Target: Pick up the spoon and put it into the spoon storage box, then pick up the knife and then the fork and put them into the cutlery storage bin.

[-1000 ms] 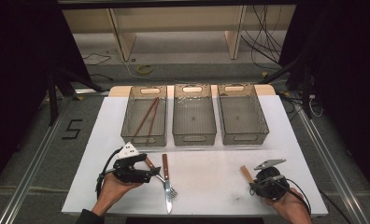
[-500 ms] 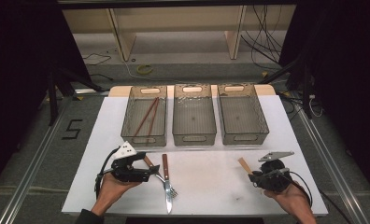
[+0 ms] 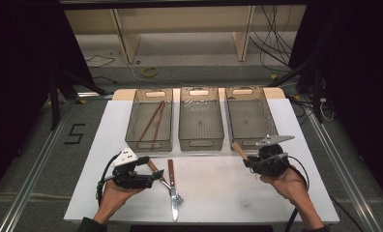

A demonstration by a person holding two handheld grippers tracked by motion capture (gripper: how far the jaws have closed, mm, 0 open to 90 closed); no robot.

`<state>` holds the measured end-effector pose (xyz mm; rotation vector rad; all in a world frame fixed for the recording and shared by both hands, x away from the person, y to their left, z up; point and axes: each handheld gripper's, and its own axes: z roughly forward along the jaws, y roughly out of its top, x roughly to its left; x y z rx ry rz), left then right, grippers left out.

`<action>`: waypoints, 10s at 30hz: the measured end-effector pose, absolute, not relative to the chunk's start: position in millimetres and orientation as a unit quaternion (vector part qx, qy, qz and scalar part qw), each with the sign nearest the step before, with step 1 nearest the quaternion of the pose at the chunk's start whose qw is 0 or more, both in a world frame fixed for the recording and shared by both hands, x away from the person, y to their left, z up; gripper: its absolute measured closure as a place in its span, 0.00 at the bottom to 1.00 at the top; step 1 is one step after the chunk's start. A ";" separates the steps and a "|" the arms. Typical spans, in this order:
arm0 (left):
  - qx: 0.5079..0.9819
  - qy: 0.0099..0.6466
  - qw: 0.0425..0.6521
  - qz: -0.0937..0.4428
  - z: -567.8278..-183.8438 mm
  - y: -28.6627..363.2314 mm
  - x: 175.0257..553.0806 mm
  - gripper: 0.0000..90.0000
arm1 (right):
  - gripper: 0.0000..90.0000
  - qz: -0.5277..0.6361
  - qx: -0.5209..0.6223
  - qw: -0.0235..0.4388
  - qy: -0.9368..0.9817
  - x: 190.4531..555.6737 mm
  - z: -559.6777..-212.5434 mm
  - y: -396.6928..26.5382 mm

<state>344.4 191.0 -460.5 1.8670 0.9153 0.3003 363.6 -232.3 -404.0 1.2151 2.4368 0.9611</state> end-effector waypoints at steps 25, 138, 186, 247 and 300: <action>0.767 0.382 0.499 0.132 -463.3 195.4 342.4 0.21 | 0.86 0.365 0.392 0.145 0.832 434.7 -373.6 -167.9; 0.828 0.365 0.415 0.091 -455.9 156.9 403.0 0.29 | 0.37 0.453 0.393 0.123 0.791 344.7 -430.8 -229.4; 0.913 0.289 0.283 0.056 -475.1 121.2 413.7 0.94 | 0.35 0.431 0.394 0.136 0.800 322.4 -445.1 -243.6; 0.919 0.315 0.234 0.041 -445.0 187.1 361.4 0.39 | 0.36 0.425 0.383 0.138 0.809 319.4 -443.7 -239.4; 0.982 0.123 0.139 0.023 -469.4 174.8 351.3 0.71 | 0.36 0.426 0.380 0.133 0.810 319.9 -444.1 -236.7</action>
